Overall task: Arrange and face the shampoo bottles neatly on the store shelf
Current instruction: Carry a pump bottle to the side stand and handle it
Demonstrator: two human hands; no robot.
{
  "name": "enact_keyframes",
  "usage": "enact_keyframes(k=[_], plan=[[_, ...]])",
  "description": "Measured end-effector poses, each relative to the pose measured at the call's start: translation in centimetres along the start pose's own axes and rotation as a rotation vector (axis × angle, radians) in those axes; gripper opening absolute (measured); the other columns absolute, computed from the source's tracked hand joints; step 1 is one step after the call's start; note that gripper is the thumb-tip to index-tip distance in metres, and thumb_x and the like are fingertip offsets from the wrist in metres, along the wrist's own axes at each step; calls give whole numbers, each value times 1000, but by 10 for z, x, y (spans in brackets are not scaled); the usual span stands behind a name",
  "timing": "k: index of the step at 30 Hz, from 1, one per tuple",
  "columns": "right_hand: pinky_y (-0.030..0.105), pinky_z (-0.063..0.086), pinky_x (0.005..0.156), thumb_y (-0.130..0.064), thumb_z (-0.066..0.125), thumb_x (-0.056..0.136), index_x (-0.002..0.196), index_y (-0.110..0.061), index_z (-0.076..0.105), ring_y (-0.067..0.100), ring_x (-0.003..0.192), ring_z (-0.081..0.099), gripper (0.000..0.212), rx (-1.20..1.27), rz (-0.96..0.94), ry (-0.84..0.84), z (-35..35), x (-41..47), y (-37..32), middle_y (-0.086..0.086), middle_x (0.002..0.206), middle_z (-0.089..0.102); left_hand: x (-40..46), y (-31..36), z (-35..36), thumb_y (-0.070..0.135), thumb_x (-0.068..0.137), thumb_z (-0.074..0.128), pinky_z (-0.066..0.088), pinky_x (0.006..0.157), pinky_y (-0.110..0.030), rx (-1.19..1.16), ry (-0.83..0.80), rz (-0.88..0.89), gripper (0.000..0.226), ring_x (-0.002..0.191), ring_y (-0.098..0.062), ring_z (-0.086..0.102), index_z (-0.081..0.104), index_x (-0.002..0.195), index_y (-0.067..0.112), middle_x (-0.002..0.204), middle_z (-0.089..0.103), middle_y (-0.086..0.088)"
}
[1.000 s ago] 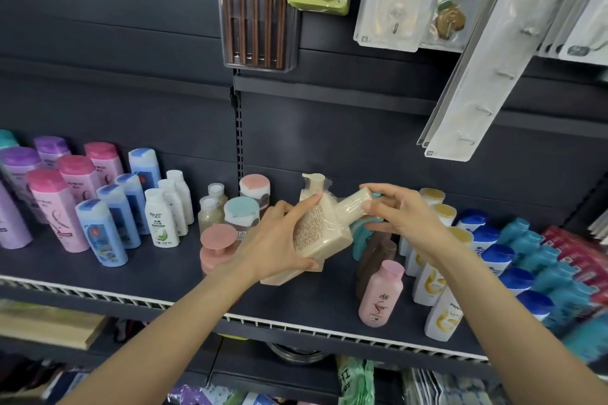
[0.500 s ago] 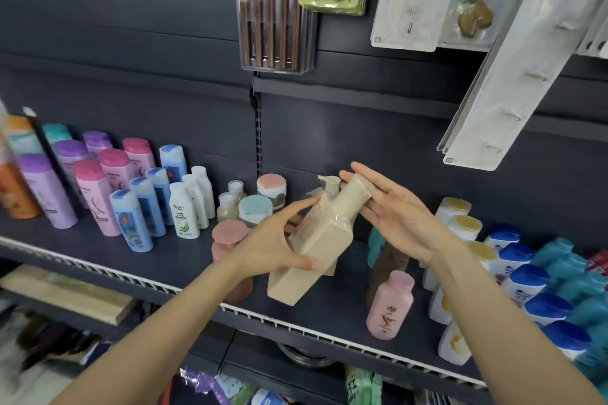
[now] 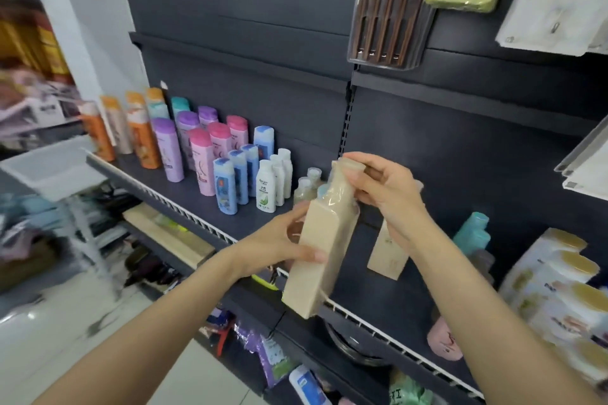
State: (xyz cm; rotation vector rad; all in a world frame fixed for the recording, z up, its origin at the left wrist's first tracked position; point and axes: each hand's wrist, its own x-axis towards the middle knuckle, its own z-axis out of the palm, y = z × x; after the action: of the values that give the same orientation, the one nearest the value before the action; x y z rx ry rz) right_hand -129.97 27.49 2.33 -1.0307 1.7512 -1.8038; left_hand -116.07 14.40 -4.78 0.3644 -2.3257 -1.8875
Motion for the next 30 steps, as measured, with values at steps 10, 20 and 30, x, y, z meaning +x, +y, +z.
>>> enact_keyframes(k=[10, 20, 30], plan=[[30, 54, 76, -10, 72, 80, 103, -15, 67, 15, 87, 63, 24, 77, 29, 163, 179, 14, 11, 5, 98, 69, -107, -61, -121, 31, 57, 86, 51, 92, -39, 253, 329, -46, 71, 104, -13, 61, 51, 118, 29, 115, 61, 8], [18, 57, 62, -10, 68, 84, 113, -11, 63, 7, 79, 59, 29, -12, 95, -70, 318, 39, 27, 0, 93, 60, -196, -101, -261, 22, 67, 80, 46, 94, -29, 473, 540, -92, 60, 101, -9, 59, 58, 123, 25, 110, 63, 12], [26, 58, 74, -3, 72, 79, 89, -24, 66, 19, 88, 65, 24, -104, 38, -334, 453, 136, 81, -2, 88, 68, -228, -134, -420, 31, 73, 78, 44, 93, -33, 788, 707, -193, 64, 113, -17, 53, 53, 131, 26, 127, 58, 3]])
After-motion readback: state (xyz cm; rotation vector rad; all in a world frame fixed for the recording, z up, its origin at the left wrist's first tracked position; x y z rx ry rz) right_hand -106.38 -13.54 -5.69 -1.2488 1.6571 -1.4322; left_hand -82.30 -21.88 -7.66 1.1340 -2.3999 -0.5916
